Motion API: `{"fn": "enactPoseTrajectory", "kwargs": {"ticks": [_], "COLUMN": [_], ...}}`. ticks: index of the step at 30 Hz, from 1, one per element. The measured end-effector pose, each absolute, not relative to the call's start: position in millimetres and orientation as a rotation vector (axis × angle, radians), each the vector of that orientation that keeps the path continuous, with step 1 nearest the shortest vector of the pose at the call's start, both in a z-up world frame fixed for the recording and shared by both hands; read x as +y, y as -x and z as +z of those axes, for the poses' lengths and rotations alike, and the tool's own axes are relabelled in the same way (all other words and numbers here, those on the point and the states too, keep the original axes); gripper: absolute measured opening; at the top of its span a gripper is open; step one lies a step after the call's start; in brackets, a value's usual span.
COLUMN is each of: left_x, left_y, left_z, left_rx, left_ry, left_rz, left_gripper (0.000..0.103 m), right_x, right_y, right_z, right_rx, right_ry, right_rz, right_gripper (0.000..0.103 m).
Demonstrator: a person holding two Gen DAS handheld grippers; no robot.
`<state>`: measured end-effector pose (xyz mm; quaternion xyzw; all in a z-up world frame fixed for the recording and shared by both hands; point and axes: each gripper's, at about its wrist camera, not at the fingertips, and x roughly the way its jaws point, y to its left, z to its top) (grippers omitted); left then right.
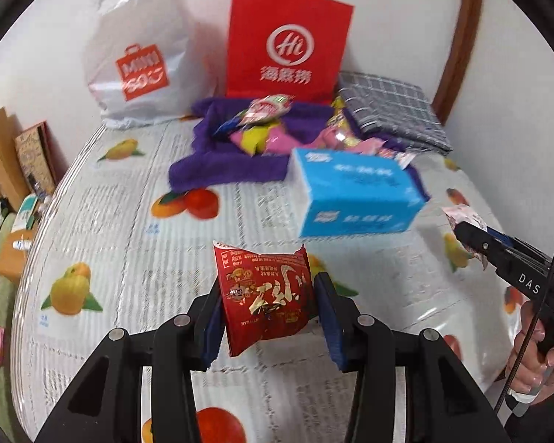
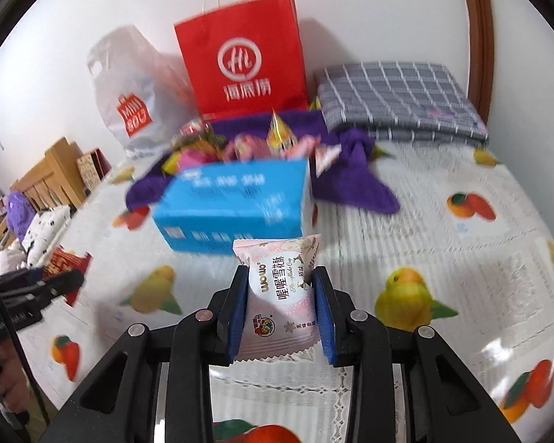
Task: Organize snacks
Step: 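Carry both held packets over the purple towel with both grippers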
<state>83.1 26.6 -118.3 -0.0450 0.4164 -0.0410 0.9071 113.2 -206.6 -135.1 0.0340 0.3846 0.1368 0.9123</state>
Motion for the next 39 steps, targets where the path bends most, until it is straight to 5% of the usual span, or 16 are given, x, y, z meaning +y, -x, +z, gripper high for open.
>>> {"fn": "enactPoseTrajectory", "kwargs": {"ticks": [39], "left_x": [40.1], "left_y": [-216.5], "left_z": [-24.9], "left_rx": [0.726], "left_ry": [0.115], "left_rz": [-0.152], "left_gripper": [0.043], "right_x": [-153.5], "right_y": [-241.5], "right_z": [-38.6], "right_rx": [0.725], "right_ry": [-0.069], "right_rz": [0.360], "right_gripper": [0.034]}}
